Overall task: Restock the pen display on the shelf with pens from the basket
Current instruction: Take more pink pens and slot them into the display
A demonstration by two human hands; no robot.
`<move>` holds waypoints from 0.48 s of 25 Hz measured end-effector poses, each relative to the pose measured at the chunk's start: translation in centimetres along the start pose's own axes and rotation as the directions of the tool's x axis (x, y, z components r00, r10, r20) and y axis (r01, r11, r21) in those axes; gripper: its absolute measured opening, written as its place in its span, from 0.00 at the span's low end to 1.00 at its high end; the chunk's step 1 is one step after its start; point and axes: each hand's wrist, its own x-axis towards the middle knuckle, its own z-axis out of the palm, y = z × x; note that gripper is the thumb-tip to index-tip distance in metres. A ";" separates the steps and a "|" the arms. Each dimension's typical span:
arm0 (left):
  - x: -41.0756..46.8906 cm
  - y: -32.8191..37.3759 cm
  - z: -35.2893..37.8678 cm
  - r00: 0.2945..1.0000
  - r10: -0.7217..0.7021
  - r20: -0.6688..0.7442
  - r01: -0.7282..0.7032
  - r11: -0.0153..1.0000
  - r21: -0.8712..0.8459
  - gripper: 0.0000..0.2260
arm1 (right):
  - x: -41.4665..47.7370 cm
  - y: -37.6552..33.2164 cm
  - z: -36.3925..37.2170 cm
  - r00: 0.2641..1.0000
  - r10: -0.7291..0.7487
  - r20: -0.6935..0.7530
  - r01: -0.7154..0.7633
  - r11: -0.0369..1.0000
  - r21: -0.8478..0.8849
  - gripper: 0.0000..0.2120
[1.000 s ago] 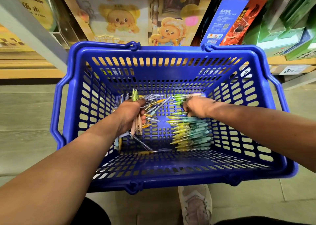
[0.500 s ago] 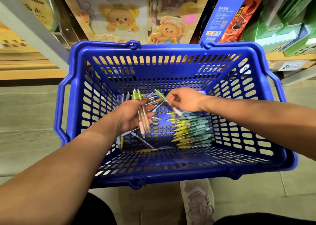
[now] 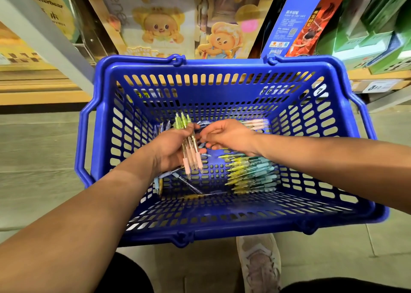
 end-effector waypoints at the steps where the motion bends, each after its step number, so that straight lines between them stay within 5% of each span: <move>1: 0.1 0.0 -0.1 1.000 0.002 -0.015 -0.002 1.000 0.003 0.12 | 0.6 0.2 -0.9 0.997 0.010 -0.074 -0.020 0.991 -0.133 0.05; 3: 0.3 0.1 -0.4 1.000 -0.002 -0.030 0.003 1.000 0.025 0.11 | 1.6 0.9 -3.5 0.972 -0.009 -0.233 -0.111 0.862 -0.495 0.06; 5: 0.4 0.1 -0.7 0.999 -0.005 -0.034 0.007 0.999 0.045 0.11 | 2.2 2.0 -6.2 0.963 -0.047 -0.265 -0.189 0.587 -0.788 0.10; 12: 0.8 0.0 -1.4 0.998 -0.034 -0.052 0.039 0.994 0.102 0.11 | 3.0 4.0 -8.3 0.995 -0.098 -0.016 -0.024 -0.080 -0.997 0.25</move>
